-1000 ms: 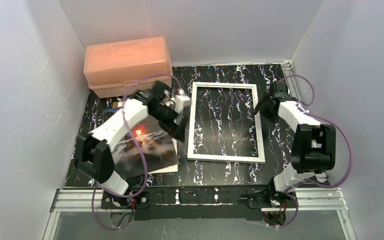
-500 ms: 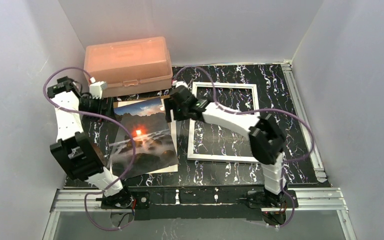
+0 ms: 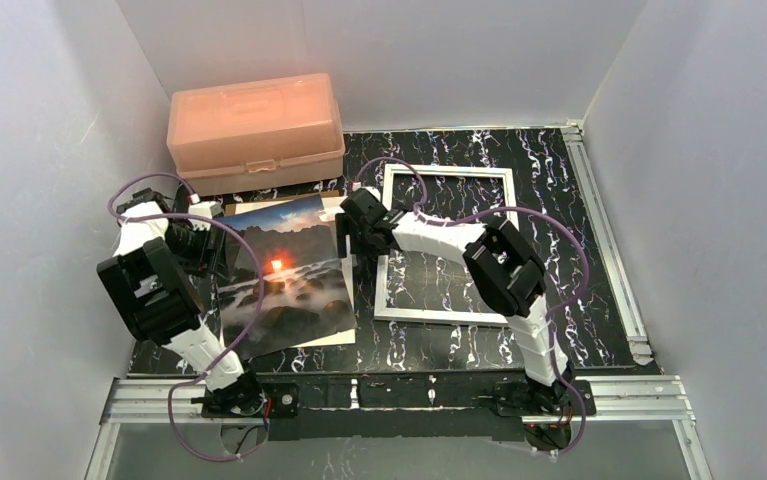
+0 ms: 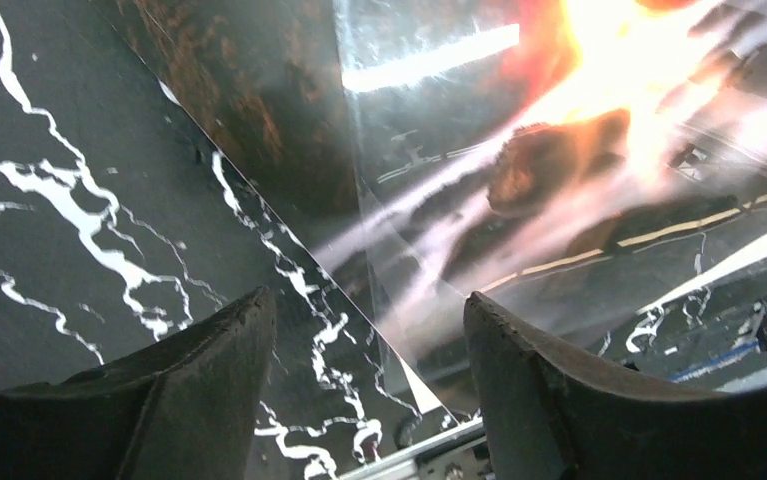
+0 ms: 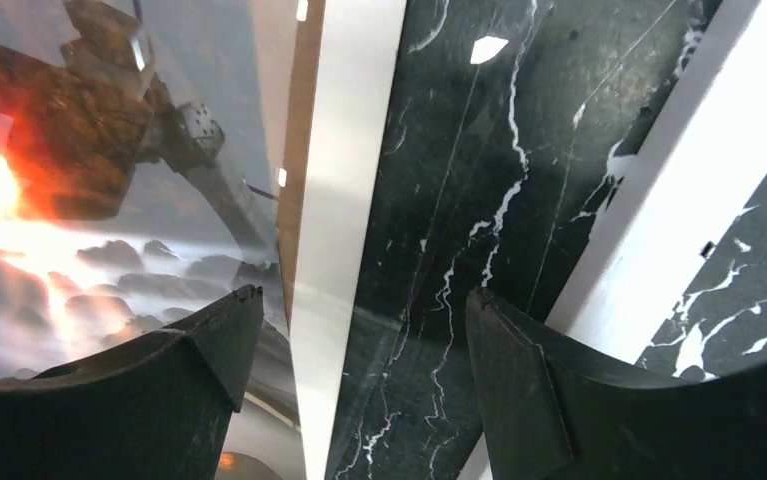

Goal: Put the photo into the frame

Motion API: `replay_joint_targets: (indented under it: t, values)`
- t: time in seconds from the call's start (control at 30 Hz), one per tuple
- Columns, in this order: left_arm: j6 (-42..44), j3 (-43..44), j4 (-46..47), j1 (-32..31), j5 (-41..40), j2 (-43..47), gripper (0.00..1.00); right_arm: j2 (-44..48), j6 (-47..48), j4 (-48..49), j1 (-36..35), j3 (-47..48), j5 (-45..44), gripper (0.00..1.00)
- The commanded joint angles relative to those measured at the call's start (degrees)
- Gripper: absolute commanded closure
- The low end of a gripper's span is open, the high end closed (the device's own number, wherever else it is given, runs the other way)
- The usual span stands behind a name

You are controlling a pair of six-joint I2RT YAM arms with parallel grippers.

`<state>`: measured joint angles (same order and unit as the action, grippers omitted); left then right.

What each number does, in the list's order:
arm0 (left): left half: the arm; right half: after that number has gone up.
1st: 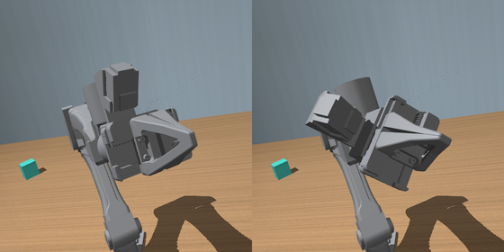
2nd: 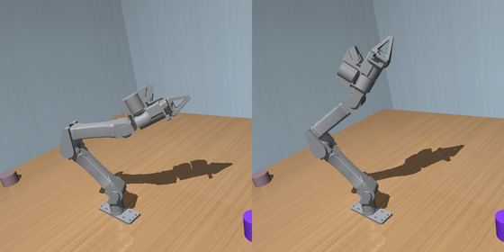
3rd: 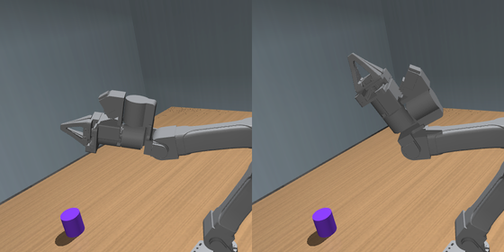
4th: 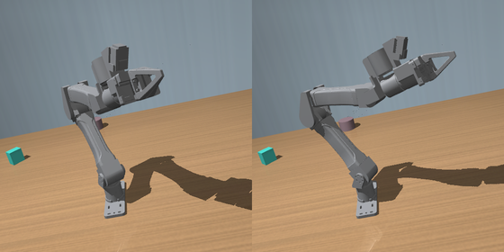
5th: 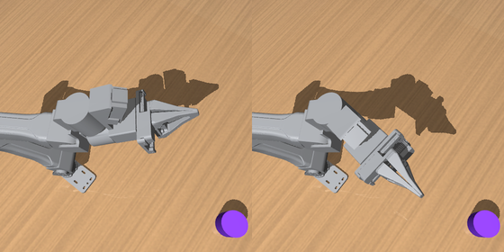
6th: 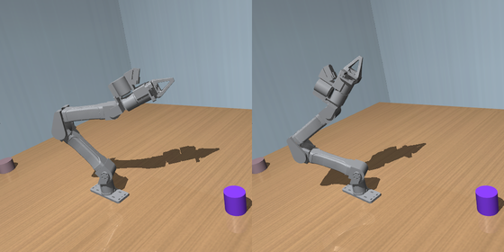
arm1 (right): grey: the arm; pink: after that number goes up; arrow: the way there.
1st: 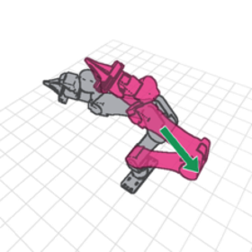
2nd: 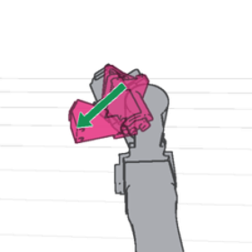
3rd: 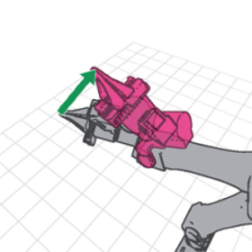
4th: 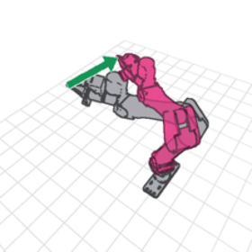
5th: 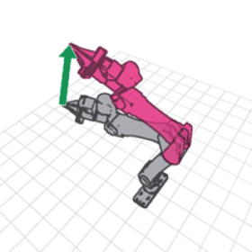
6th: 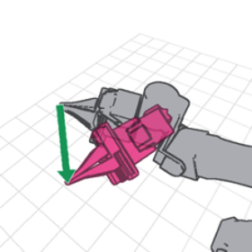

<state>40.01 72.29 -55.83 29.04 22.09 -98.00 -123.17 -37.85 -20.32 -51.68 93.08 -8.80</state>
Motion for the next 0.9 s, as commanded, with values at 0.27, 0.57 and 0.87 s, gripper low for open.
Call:
replay_joint_targets:
  t: [0.27, 0.57, 0.87]
  values:
    - [-4.6, -3.2, 10.6, -2.3, -2.3, -7.7, 0.59, 0.9, -6.4, 5.9, 2.8, -6.0, 1.5, 0.17]
    - [-5.2, -5.4, 13.8, -3.7, -3.2, -10.4, 0.71, -0.7, -13.2, 12.5, 3.7, -6.5, 3.6, 0.18]
    - [-4.2, -6.1, 14.9, -4.2, -4.2, -11.2, 0.76, 0.3, -18.1, 20.7, 4.7, -10.1, 8.3, 0.19]
